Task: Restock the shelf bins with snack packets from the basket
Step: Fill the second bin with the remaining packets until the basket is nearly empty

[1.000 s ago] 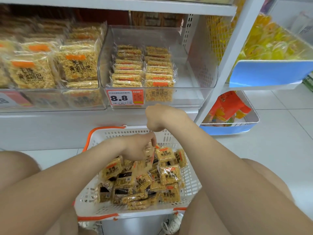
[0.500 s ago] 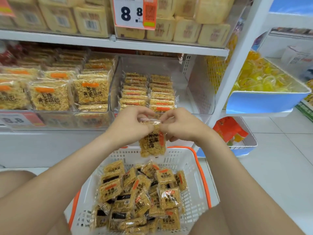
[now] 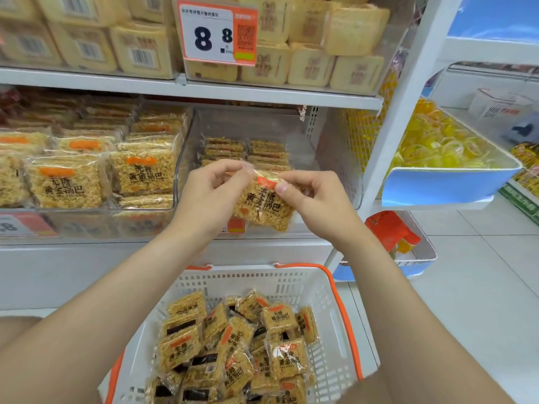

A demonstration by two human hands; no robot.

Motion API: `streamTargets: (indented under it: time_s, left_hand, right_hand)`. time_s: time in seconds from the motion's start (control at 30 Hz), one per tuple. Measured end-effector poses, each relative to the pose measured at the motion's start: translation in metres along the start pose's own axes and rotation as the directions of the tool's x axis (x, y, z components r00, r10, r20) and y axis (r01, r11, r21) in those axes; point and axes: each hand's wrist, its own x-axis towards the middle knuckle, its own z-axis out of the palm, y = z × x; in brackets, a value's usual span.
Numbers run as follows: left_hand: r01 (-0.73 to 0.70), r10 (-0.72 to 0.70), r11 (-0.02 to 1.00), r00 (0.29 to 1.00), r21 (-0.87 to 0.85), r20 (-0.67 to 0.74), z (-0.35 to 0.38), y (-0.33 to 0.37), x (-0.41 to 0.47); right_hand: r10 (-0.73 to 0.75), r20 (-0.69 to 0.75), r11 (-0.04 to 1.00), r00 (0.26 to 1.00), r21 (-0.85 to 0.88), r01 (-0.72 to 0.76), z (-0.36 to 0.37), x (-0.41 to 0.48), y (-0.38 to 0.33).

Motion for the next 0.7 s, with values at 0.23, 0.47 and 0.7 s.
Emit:
streamTargets:
  time_s: [0.23, 0.47, 0.7]
  left_hand:
    - [-0.168, 0.149, 0.923, 0.986, 0.347, 0.080, -0.010, -0.002, 0.006]
    - [-0.277, 0.179, 0.623, 0.961, 0.732, 0.211, -0.017, -0.011, 0.005]
    - [-0.310, 0.143, 0.448, 0.951, 0.838, 0.275, -0.020, -0.011, 0.005]
  right_hand:
    - [-0.140, -0.095, 0.977, 0.986, -0.174, 0.122, 0.005, 0.008, 0.007]
    - [-0.174, -0.206, 0.946, 0.963, -0.305, 0.106, 0.006, 0.013, 0.008]
    - [-0.022, -0.047, 0.854, 0.999, -0.520, -0.006, 0.007, 0.018, 0.016]
